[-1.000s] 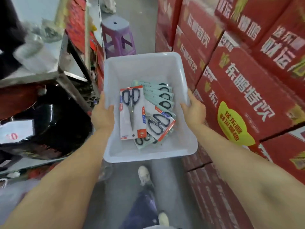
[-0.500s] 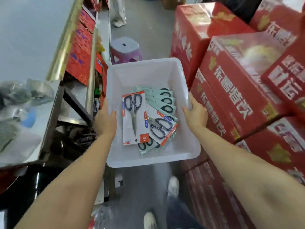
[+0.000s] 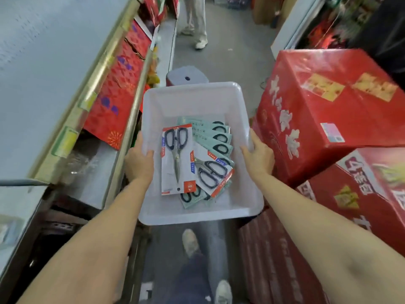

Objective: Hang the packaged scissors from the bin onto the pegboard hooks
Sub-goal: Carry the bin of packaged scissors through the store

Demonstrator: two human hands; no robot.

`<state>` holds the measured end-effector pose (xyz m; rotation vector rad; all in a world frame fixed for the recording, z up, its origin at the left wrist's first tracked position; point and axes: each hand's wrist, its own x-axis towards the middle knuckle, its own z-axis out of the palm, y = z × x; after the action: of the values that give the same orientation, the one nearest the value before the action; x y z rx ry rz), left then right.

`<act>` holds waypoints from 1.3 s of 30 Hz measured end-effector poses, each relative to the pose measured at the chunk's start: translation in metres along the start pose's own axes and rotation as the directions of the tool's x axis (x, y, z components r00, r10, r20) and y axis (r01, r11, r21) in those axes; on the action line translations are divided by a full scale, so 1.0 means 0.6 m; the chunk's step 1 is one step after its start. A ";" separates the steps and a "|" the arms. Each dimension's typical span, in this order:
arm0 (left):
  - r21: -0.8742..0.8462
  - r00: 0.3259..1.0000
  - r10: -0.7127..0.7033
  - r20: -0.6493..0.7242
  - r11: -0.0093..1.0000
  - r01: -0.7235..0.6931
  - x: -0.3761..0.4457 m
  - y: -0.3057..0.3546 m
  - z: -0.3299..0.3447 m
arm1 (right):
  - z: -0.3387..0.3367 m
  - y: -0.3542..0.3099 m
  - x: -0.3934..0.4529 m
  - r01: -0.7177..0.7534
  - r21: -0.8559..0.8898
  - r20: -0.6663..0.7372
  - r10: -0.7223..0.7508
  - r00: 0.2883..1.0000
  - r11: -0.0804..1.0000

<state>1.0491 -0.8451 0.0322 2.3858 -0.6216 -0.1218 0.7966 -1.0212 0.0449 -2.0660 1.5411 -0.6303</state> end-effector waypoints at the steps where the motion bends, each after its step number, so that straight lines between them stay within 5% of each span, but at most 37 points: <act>1: 0.005 1.000 0.002 0.003 1.000 -0.002 0.029 0.004 0.009 | 0.013 -0.010 0.026 0.000 0.013 0.009 0.000 1.000 1.000; 25: -0.008 1.000 -0.008 0.000 1.000 0.008 0.646 0.172 0.246 | 0.239 -0.166 0.647 -0.103 -0.038 0.064 0.105 0.992 0.994; 39: -0.009 0.998 -0.002 0.069 1.000 0.003 1.001 0.178 0.418 | 0.446 -0.239 0.945 -0.179 -0.057 0.085 0.184 0.979 0.982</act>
<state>1.4754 -1.3410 -0.0531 2.3820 -0.6487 -0.2084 1.2157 -1.5032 -0.0305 -1.9317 1.6837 -0.4301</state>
